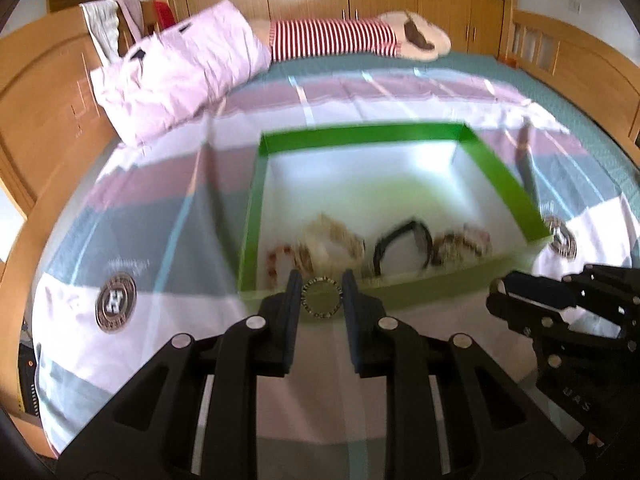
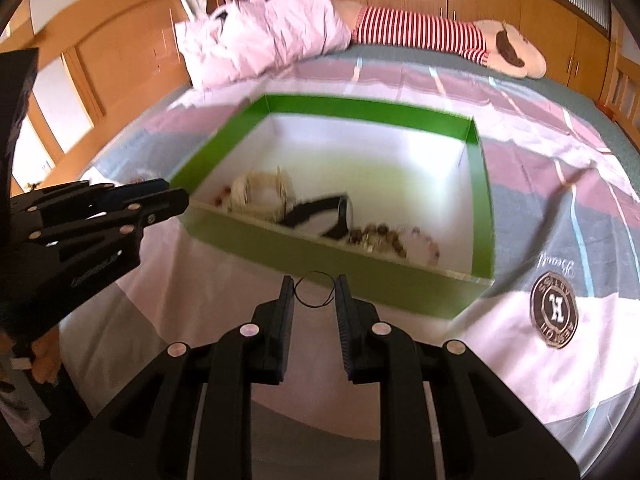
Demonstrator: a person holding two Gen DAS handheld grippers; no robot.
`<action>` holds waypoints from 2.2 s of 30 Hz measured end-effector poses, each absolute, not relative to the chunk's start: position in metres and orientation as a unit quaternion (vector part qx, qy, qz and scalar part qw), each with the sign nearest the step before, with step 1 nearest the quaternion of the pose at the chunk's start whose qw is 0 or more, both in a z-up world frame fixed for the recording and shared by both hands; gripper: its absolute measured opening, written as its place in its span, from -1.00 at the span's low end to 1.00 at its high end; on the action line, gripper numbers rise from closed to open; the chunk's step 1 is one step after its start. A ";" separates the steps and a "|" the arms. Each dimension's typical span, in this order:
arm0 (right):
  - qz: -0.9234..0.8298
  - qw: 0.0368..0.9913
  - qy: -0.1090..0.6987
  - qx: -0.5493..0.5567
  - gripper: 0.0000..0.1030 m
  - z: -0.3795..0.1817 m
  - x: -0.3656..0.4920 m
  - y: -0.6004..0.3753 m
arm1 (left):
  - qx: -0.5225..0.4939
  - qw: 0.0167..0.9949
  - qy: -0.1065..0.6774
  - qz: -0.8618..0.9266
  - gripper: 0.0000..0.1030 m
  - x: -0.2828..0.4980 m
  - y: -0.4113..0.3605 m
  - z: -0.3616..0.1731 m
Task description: Organize jewelry
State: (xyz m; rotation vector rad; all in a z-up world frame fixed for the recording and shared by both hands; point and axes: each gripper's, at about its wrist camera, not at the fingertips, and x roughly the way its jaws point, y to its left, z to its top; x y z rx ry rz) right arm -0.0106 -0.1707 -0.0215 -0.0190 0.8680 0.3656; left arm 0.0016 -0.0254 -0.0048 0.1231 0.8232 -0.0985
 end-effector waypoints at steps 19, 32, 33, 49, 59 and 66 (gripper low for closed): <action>0.127 0.917 0.378 0.020 -0.60 -0.008 0.059 -0.184 | -0.001 0.898 0.436 -0.050 -0.60 0.074 -0.023 -0.016; 0.082 0.900 0.427 0.017 -0.60 -0.032 0.065 -0.197 | 0.010 0.892 0.448 -0.053 -0.60 0.075 -0.033 -0.032; 0.082 0.900 0.429 0.018 -0.60 -0.033 0.066 -0.197 | 0.013 0.892 0.449 -0.053 -0.60 0.075 -0.034 -0.033; 0.050 0.924 0.376 0.047 0.72 -0.014 0.053 -0.211 | 0.017 0.904 0.423 -0.058 0.60 0.064 -0.040 -0.020; 0.027 0.927 0.370 0.055 0.97 -0.012 0.051 -0.220 | 0.009 0.902 0.429 -0.057 0.81 0.062 -0.040 -0.018; 0.027 0.927 0.370 0.054 0.97 -0.013 0.052 -0.219 | 0.016 0.901 0.431 -0.047 0.86 0.064 -0.039 -0.020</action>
